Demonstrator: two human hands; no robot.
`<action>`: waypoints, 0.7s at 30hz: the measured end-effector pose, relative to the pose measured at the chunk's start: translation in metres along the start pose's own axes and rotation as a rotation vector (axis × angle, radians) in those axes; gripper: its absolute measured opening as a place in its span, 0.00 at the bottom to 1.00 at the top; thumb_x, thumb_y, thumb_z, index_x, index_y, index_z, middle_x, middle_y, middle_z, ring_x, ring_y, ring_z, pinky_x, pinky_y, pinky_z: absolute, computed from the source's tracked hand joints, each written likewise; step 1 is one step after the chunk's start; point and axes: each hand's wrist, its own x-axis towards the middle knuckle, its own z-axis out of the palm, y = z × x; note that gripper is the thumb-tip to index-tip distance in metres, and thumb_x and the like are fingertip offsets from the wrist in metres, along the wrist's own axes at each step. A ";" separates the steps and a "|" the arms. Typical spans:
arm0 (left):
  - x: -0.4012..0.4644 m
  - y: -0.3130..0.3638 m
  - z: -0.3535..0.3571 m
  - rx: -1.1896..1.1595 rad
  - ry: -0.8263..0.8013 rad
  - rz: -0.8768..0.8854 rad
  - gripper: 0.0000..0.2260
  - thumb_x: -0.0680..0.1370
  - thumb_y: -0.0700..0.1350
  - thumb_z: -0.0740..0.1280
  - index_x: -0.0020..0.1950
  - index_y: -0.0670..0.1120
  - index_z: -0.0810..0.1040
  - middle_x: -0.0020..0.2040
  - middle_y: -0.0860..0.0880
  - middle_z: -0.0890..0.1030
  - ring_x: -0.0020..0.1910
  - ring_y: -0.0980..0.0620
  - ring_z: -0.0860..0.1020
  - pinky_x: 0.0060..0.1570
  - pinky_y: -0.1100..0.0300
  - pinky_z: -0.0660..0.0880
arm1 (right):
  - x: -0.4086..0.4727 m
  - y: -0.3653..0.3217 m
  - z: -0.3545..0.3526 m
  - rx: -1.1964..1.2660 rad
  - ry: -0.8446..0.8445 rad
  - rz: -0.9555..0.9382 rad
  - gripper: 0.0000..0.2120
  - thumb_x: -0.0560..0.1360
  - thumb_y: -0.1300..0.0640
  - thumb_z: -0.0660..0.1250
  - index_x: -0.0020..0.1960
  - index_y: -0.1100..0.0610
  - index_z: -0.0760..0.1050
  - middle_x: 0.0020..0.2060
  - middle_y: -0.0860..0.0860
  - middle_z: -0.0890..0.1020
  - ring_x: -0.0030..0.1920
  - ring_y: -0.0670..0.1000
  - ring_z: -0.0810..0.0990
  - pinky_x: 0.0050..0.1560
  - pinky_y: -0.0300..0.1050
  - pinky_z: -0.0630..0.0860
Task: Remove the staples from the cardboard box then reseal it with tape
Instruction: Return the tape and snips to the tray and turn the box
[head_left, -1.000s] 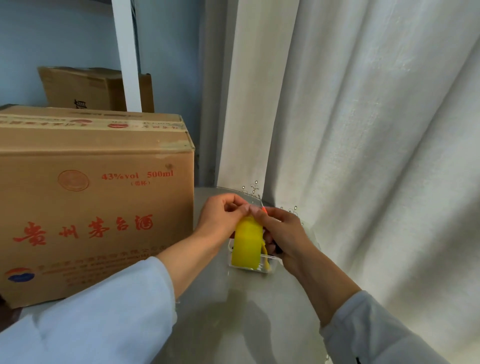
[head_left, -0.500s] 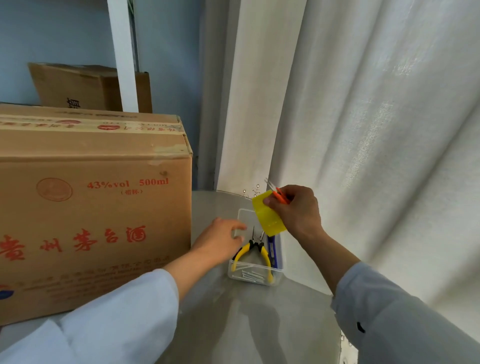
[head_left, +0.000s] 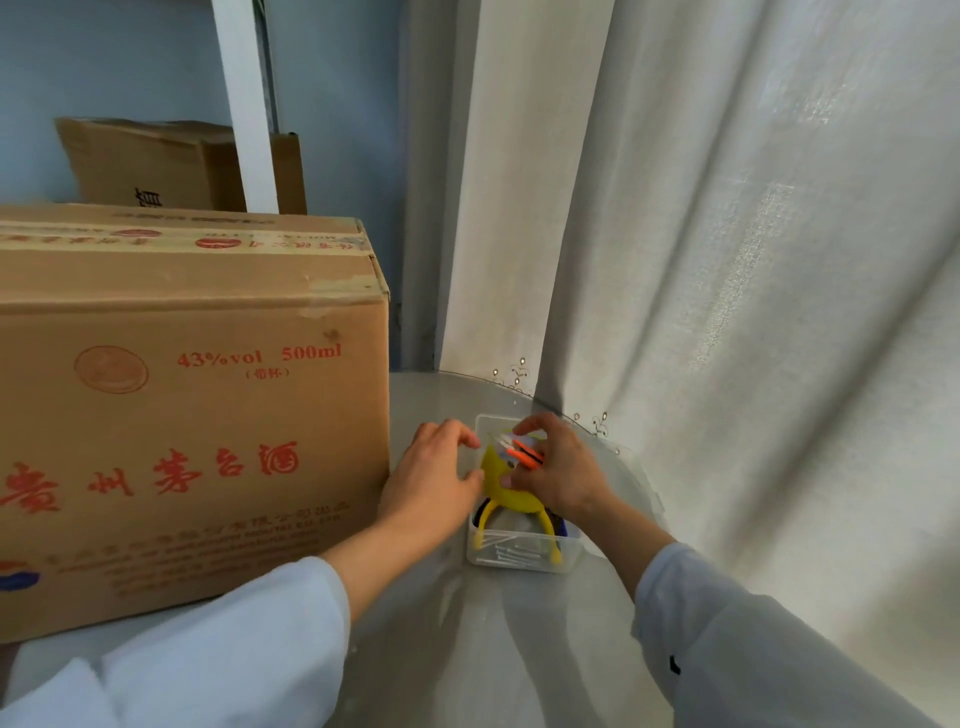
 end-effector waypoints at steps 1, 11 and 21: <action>0.004 0.000 0.003 0.020 -0.065 0.005 0.18 0.75 0.46 0.68 0.63 0.52 0.69 0.65 0.48 0.69 0.62 0.49 0.72 0.60 0.53 0.71 | 0.000 0.001 0.001 0.036 -0.027 0.019 0.26 0.63 0.55 0.78 0.56 0.47 0.70 0.50 0.52 0.79 0.51 0.55 0.77 0.52 0.49 0.75; 0.005 -0.001 0.026 0.077 -0.240 0.039 0.30 0.74 0.50 0.71 0.74 0.59 0.62 0.77 0.46 0.52 0.74 0.45 0.57 0.70 0.53 0.62 | -0.007 0.000 -0.034 0.452 0.182 0.246 0.10 0.76 0.55 0.64 0.44 0.63 0.72 0.37 0.57 0.72 0.34 0.52 0.68 0.36 0.44 0.68; -0.001 0.016 0.036 0.204 -0.031 0.019 0.09 0.77 0.54 0.66 0.53 0.50 0.77 0.65 0.51 0.70 0.57 0.49 0.74 0.45 0.60 0.69 | -0.012 0.014 -0.023 0.456 0.115 0.426 0.24 0.75 0.70 0.61 0.70 0.62 0.66 0.63 0.60 0.72 0.57 0.59 0.77 0.55 0.54 0.79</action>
